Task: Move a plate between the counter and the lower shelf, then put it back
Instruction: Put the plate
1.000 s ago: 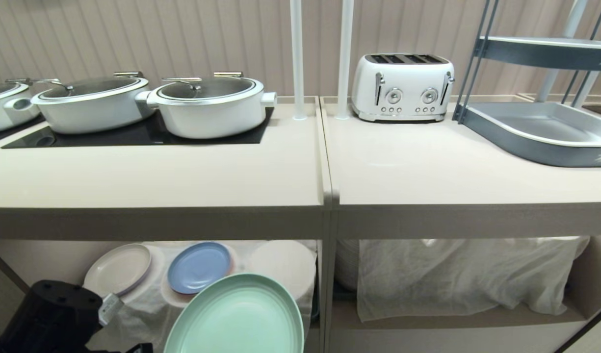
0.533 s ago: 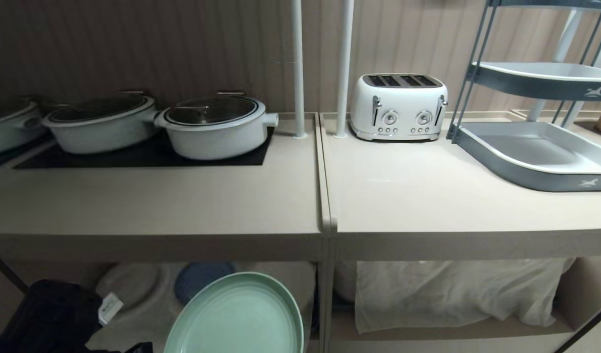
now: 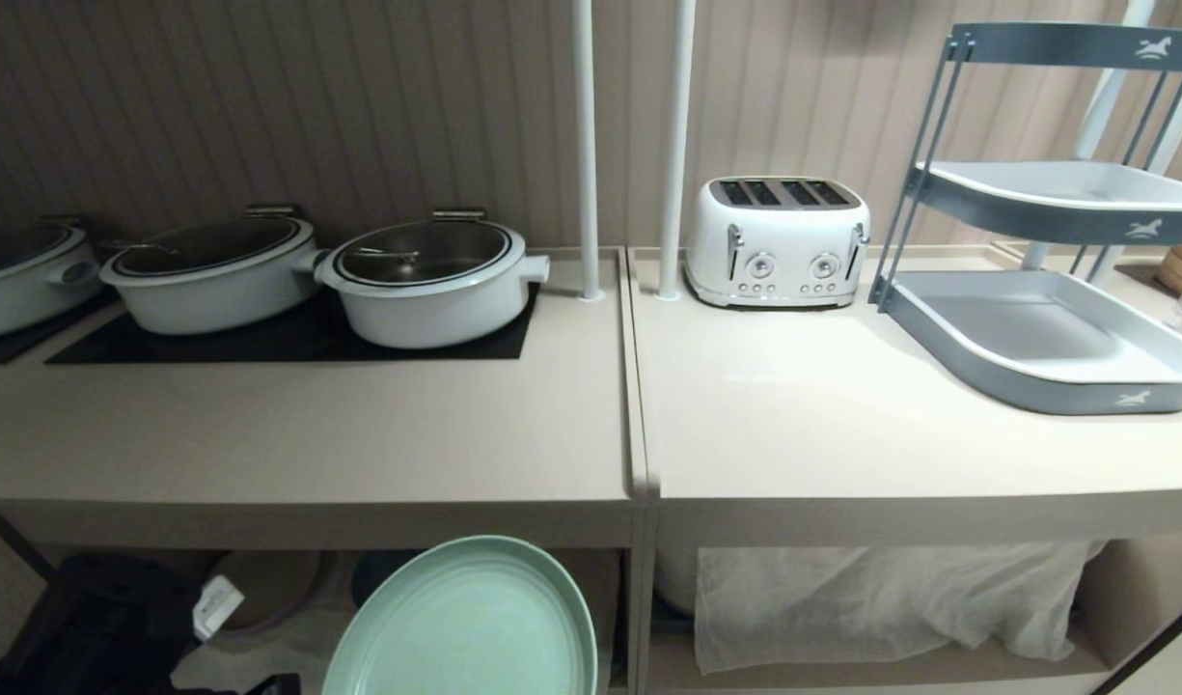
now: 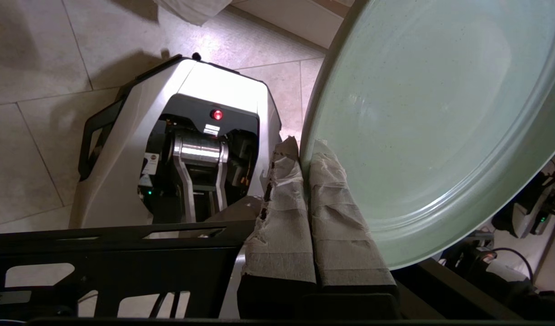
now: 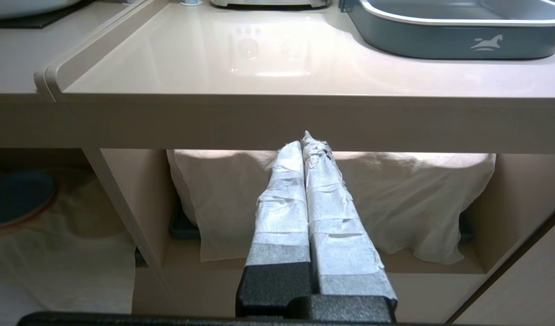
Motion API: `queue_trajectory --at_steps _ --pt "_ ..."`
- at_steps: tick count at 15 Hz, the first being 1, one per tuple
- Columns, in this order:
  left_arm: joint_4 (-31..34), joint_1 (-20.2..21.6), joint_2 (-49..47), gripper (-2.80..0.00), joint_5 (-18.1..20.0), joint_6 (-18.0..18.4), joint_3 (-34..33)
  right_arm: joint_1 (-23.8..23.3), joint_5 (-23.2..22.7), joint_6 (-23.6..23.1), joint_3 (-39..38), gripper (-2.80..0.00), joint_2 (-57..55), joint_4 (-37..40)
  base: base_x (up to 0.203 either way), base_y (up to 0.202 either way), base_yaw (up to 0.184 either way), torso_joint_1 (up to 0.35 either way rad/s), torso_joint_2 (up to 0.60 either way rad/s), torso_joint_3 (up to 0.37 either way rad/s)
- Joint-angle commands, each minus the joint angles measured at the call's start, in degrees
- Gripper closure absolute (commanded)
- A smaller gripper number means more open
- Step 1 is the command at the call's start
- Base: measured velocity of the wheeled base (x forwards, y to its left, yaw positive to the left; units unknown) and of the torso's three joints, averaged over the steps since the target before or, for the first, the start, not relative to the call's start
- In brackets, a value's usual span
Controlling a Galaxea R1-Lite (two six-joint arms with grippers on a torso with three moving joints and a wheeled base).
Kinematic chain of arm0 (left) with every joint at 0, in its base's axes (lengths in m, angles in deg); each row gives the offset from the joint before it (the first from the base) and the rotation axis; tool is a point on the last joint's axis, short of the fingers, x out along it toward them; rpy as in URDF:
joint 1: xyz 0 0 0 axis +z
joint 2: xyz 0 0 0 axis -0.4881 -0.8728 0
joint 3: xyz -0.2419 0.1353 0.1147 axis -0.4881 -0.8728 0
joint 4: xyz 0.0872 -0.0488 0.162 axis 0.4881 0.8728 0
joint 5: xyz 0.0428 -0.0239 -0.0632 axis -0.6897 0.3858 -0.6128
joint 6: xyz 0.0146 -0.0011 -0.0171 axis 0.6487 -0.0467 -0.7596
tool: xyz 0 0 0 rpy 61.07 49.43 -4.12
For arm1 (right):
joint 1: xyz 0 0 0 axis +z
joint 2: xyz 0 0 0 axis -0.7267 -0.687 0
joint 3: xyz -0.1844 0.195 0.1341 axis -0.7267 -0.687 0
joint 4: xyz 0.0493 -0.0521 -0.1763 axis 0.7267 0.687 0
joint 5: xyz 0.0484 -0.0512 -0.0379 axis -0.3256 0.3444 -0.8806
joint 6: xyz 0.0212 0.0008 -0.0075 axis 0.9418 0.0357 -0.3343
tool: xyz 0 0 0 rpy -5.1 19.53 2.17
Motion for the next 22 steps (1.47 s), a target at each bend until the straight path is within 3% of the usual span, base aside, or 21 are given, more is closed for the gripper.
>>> queue_trajectory --at_steps 1,13,22 --pt "-0.04 0.00 0.02 0.00 0.02 -0.31 -0.05 0.02 -0.01 -0.02 0.00 0.00 0.00 0.00 0.000 0.000 0.000 0.170 -0.35 -0.180" --pt "-0.12 0.44 -0.07 0.00 0.11 -0.31 0.04 0.02 0.01 -0.02 0.00 0.00 0.00 0.00 0.000 0.000 0.000 0.162 -0.33 -0.166" --pt "-0.12 0.44 0.02 0.00 0.11 -0.31 0.31 0.02 0.01 0.24 0.00 0.00 0.00 0.00 0.000 0.000 0.000 0.004 -0.01 -0.003"
